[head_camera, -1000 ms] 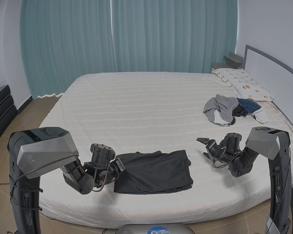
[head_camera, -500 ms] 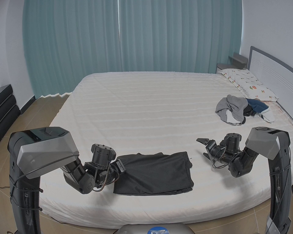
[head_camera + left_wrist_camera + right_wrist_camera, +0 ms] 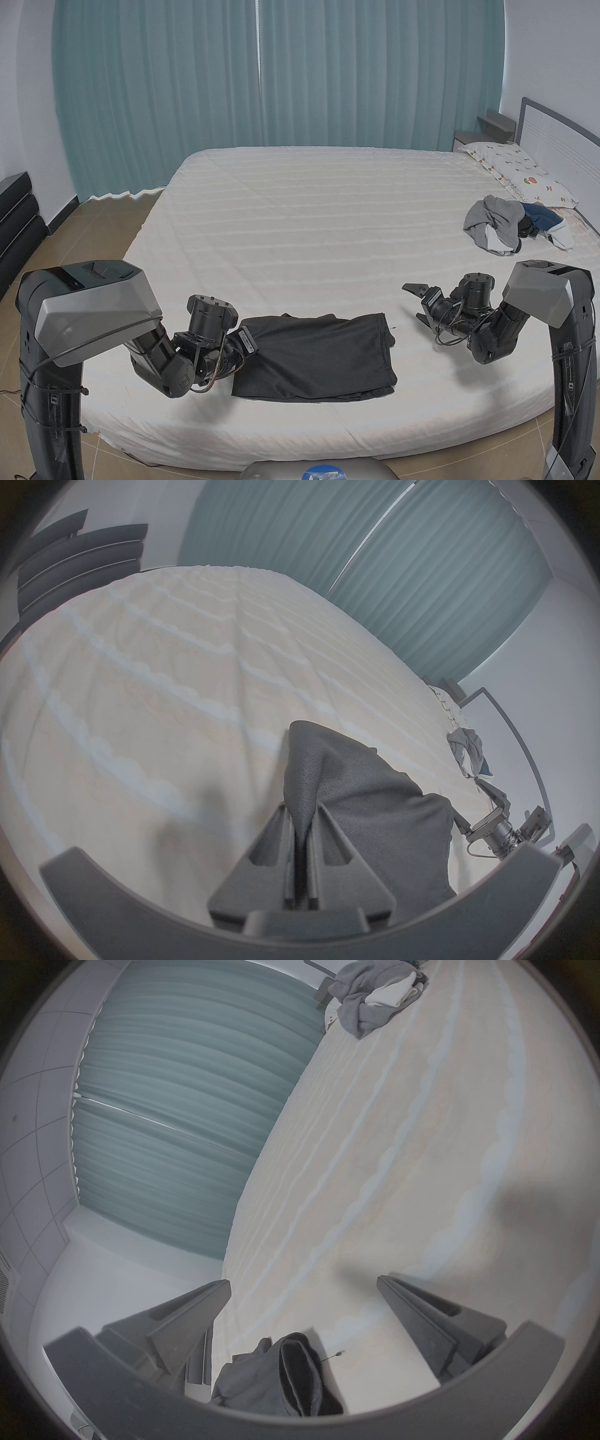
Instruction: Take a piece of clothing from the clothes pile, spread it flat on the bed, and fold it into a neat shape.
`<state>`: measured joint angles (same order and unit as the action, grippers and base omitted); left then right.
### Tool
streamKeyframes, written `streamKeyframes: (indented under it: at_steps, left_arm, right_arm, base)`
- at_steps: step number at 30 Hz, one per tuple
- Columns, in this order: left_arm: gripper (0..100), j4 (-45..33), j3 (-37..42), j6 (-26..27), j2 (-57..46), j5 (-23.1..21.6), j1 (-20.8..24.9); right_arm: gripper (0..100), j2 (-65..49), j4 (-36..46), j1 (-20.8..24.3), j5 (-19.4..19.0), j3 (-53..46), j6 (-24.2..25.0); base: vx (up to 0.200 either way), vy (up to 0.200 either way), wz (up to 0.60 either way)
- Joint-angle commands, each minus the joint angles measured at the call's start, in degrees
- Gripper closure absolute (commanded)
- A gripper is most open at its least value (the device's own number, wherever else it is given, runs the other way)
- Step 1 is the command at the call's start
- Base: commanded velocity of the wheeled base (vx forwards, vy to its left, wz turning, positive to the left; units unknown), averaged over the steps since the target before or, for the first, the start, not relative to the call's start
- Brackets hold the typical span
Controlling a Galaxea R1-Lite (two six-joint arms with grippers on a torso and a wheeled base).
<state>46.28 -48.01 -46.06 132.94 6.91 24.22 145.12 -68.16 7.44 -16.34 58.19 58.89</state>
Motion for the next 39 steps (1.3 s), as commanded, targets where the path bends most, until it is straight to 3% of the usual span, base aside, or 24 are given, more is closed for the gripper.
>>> streamKeyframes:
  at_steps: [1, 15, 16, 27, 32, 37, 39]
  left_arm:
    - [100, 0.0, 0.0, 0.0, 0.1, -0.1, -0.1]
    - [100, -0.8, -0.5, -0.4, 0.7, -0.5, 0.3]
    - [0, -0.8, -0.5, -0.4, 0.7, -0.5, 0.5]
    - [0, -0.8, 0.2, -0.4, 0.8, -0.4, 0.6]
    - [0, -2.1, 0.4, 0.3, -3.7, -0.1, -1.4]
    - [0, -6.5, 0.0, 1.5, -10.6, -0.4, -3.6]
    - [0, -6.5, 1.0, 1.6, -12.5, 0.2, -3.7]
  right_arm:
    - [0, 0.1, 0.0, 0.0, 0.0, 0.0, 0.0]
    - [0, 0.1, 0.0, 0.0, 0.0, 0.0, 0.0]
    - [0, 0.1, 0.0, 0.0, 0.0, 0.0, 0.0]
    - [0, -0.6, -0.3, 0.0, 0.6, -0.5, -0.2]
    - [0, -3.6, 0.5, 0.0, 1.0, -1.5, -1.6]
    - [0, -10.1, 3.1, 0.1, 1.1, -5.9, -8.4]
    - [0, -13.5, 4.0, -0.1, 3.0, -8.2, -11.1]
  base:
    - [0.000, 0.200, 0.00]
    - [0.000, 0.014, 0.00]
    - [0.000, 0.000, 0.00]
    - [0.000, 0.000, 0.00]
    - [0.000, 0.000, 0.00]
    - [0.000, 0.000, 0.00]
    - [0.000, 0.000, 0.00]
